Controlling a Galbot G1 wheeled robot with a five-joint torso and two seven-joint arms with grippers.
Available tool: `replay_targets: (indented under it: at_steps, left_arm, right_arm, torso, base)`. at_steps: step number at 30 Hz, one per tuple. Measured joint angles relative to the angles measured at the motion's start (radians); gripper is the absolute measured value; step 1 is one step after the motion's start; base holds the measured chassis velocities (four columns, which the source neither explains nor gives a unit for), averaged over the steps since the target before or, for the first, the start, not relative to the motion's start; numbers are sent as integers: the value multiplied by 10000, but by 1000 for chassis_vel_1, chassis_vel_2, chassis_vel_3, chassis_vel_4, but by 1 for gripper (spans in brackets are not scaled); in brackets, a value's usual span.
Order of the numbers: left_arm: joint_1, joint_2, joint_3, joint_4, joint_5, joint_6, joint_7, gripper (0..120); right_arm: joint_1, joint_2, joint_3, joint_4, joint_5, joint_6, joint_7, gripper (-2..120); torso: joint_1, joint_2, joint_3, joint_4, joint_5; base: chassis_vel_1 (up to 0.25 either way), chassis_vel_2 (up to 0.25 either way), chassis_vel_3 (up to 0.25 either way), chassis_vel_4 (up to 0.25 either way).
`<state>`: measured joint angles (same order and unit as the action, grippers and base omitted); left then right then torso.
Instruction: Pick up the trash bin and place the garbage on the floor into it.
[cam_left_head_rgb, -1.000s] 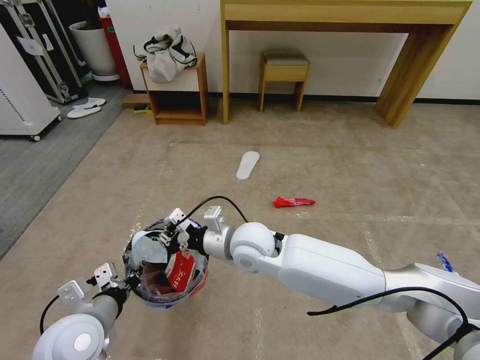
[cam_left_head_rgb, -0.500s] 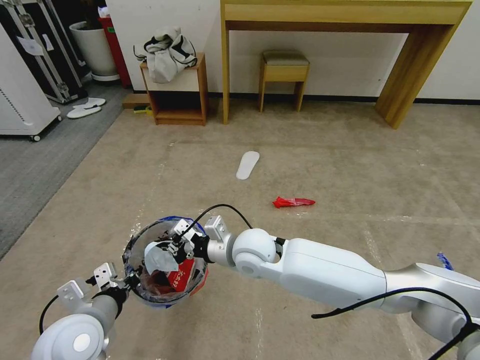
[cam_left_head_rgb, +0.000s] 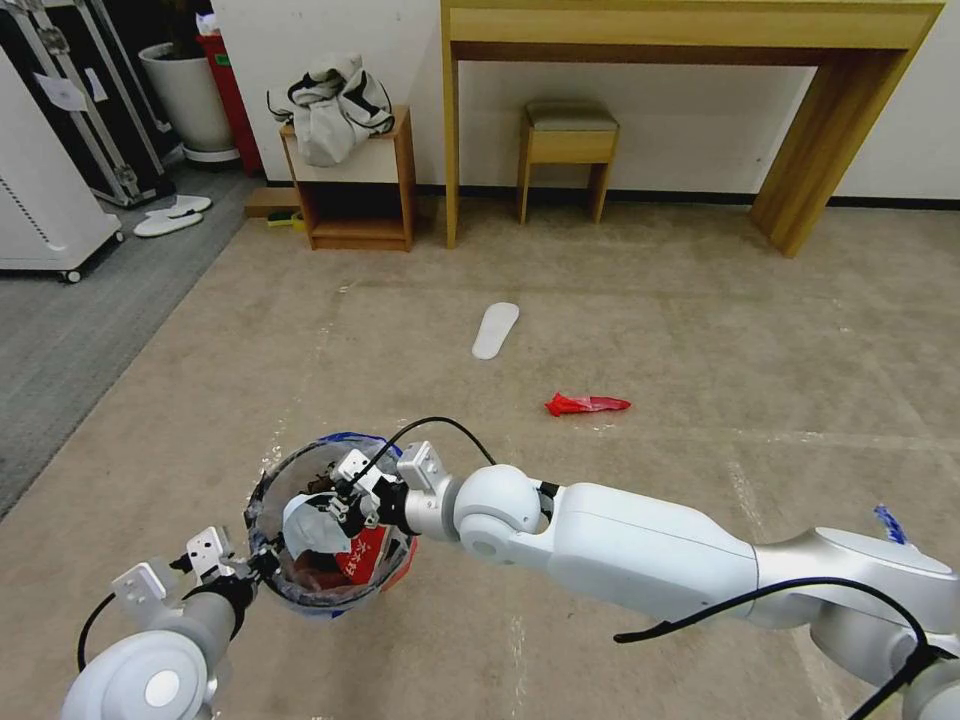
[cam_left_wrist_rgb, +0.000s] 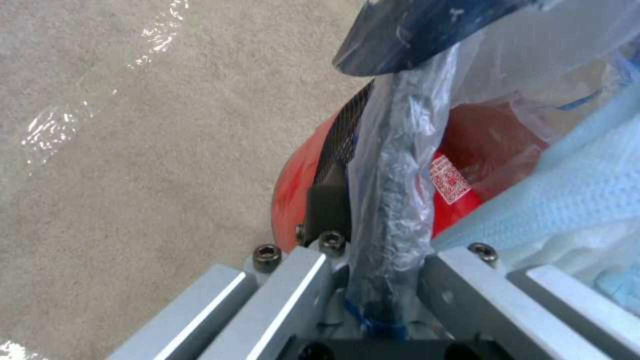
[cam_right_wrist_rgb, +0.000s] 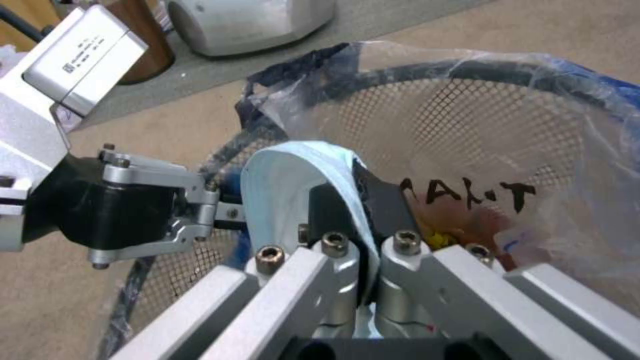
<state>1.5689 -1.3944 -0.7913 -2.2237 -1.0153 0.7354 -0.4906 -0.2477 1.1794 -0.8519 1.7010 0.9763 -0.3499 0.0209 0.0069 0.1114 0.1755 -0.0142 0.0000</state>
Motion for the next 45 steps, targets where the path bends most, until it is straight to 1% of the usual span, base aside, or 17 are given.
replay_targets:
  at_steps: [12, 15, 17, 18, 19, 23, 25, 26, 29, 31, 32, 33, 34, 36, 37, 39, 45]
  left_arm:
    - [-46, 25, -12, 82, -5, 0, 10, 0]
    - [-66, 39, -7, 103, -5, 0, 11, 0]
    - [-77, 52, -6, 131, -5, -1, 12, 0]
    - [-77, 52, -6, 131, -5, -1, 12, 0]
    - [-81, 58, -6, 157, -5, 0, 12, 0]
    - [-92, 57, -6, 192, -3, 0, 12, 0]
    - [-91, 45, -1, 213, 16, 0, 12, 0]
    - [-91, 45, -1, 213, 16, 0, 12, 0]
    - [-87, 42, 0, 215, 25, -1, 12, 0]
    - [-85, 42, 3, 220, 30, -1, 11, 0]
    - [-85, 42, 3, 220, 30, -1, 11, 0]
    - [-85, 42, 4, 222, 34, -1, 12, 0]
    - [-85, 42, 4, 222, 34, -1, 12, 0]
    - [-82, 42, 10, 224, 38, -1, 12, 0]
    - [-82, 42, 10, 224, 38, -1, 12, 0]
    - [-76, 37, 24, 223, 46, -1, 12, 0]
    - [-56, 39, 29, 221, 57, -1, 12, 0]
  right_arm:
    - [-200, -225, 3, 8, -127, -217, 249, 0]
    - [-229, -322, 25, 48, -138, -311, 302, 7]
    - [-246, -394, 35, 74, -153, -351, 320, 19]
    - [-246, -394, 35, 74, -153, -351, 320, 19]
    - [-246, -407, 49, 76, -162, -353, 323, 25]
    - [-234, -410, 70, 81, -163, -356, 322, 34]
    - [-189, -421, 95, 98, -159, -396, 322, 48]
    - [-189, -421, 95, 98, -159, -396, 322, 48]
    - [-177, -434, 108, 112, -157, -409, 322, 57]
    - [-171, -462, 115, 137, -156, -432, 331, 69]
    - [-171, -462, 115, 137, -156, -432, 331, 69]
    - [-151, -495, 117, 180, -148, -452, 331, 76]
    - [-151, -495, 117, 180, -148, -452, 331, 76]
    - [-109, -538, 118, 243, -107, -486, 339, 86]
    - [-109, -538, 118, 243, -107, -486, 339, 86]
    - [-102, -547, 149, 345, 127, -607, 606, 96]
    - [-276, -561, 408, 563, 674, -981, 1337, 100]
  torso:
    - [0, 0, 0, 0, 0]
    - [0, 0, 0, -1, 0]
    - [0, 0, 0, -1, 0]
    - [0, 0, 0, -1, 0]
    - [0, 0, 0, 0, 0]
    - [0, 0, 1, 0, 0]
    - [0, 0, 2, 0, 0]
    - [0, 0, 2, 0, 0]
    - [0, 0, 2, 0, 0]
    - [0, 0, 2, 0, 0]
    - [0, 0, 2, 0, 0]
    - [0, 0, 2, 0, 0]
    - [0, 0, 2, 0, 0]
    - [0, 0, 2, 0, 0]
    - [0, 0, 2, 0, 0]
    - [0, 0, 2, 0, 0]
    - [0, 0, 1, 0, 0]
  base:
    - [0, 0, 0, 0]
    - [0, 0, 0, 0]
    - [0, 0, 0, 0]
    - [0, 0, 0, 0]
    - [0, 0, 0, 0]
    - [0, 0, 0, 0]
    - [0, 0, 0, 0]
    - [0, 0, 0, 0]
    - [0, 0, 0, 0]
    - [0, 0, 0, 0]
    - [0, 0, 0, 0]
    - [0, 0, 0, 0]
    - [0, 0, 0, 0]
    - [0, 0, 0, 0]
    - [0, 0, 0, 0]
    - [0, 0, 0, 0]
    - [0, 0, 0, 0]
